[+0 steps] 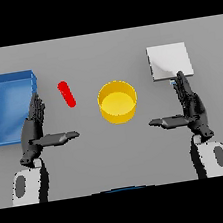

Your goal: Pick up the red beaker and tilt it to pour out 1 green nut into yellow bowl. Pick up the yellow bowl and place it on the metallic measuring scale.

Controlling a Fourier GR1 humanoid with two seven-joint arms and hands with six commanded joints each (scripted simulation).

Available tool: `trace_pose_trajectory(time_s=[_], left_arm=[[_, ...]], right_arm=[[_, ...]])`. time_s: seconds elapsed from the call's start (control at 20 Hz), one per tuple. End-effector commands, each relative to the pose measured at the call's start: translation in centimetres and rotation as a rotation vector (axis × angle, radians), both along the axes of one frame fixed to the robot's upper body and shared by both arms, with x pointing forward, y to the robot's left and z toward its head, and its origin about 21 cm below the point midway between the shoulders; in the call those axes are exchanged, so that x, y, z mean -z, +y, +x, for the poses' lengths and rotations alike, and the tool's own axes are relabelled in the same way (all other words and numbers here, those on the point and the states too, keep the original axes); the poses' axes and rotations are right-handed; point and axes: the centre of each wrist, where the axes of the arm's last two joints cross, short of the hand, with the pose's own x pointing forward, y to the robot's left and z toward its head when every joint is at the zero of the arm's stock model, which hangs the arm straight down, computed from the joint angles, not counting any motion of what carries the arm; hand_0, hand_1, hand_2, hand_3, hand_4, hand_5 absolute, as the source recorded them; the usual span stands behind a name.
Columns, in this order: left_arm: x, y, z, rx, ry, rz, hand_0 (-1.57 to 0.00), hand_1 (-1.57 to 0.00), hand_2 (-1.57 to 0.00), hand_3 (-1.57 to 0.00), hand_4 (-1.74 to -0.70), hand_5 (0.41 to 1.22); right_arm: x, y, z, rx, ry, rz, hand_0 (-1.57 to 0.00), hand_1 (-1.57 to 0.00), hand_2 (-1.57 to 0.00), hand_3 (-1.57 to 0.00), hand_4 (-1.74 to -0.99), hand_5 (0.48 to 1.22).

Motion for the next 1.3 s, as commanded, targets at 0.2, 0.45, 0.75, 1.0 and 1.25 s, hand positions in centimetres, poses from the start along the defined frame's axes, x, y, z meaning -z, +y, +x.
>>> trace_pose_trajectory(time_s=[0.2,0.45,0.75,1.0,1.25], left_arm=[[0.0,-0.7,0.4,0.002,0.003,-0.001,0.00,0.00,0.00,0.00,-1.20,0.652],[-1.5,-0.8,-1.6,0.069,-0.022,0.158,0.00,0.00,0.00,0.00,-1.22,0.654],[-1.5,-1.7,-1.2,0.105,0.002,0.209,0.00,0.00,0.00,0.00,-1.25,0.679],[-0.8,-2.4,1.9,0.133,0.038,0.195,0.00,0.00,0.00,0.00,-1.37,0.732],[0.6,-2.9,5.0,0.122,0.063,0.215,0.00,0.00,0.00,0.00,-1.37,0.733]], right_arm=[[0.0,0.5,0.0,-0.002,0.000,0.002,0.00,0.00,0.00,0.00,-1.245,0.681],[-0.9,0.6,-2.6,-0.038,-0.150,-0.304,0.00,0.00,0.00,0.00,-1.235,0.679],[-1.4,0.8,-2.9,-0.059,-0.145,-0.301,0.00,0.00,0.00,0.00,-1.254,0.682],[-1.5,0.9,-2.9,-0.070,-0.155,-0.251,0.00,0.00,0.00,0.00,-1.296,0.677],[-1.4,0.8,-3.0,-0.063,-0.143,-0.235,0.00,0.00,0.00,0.00,-1.329,0.685]])
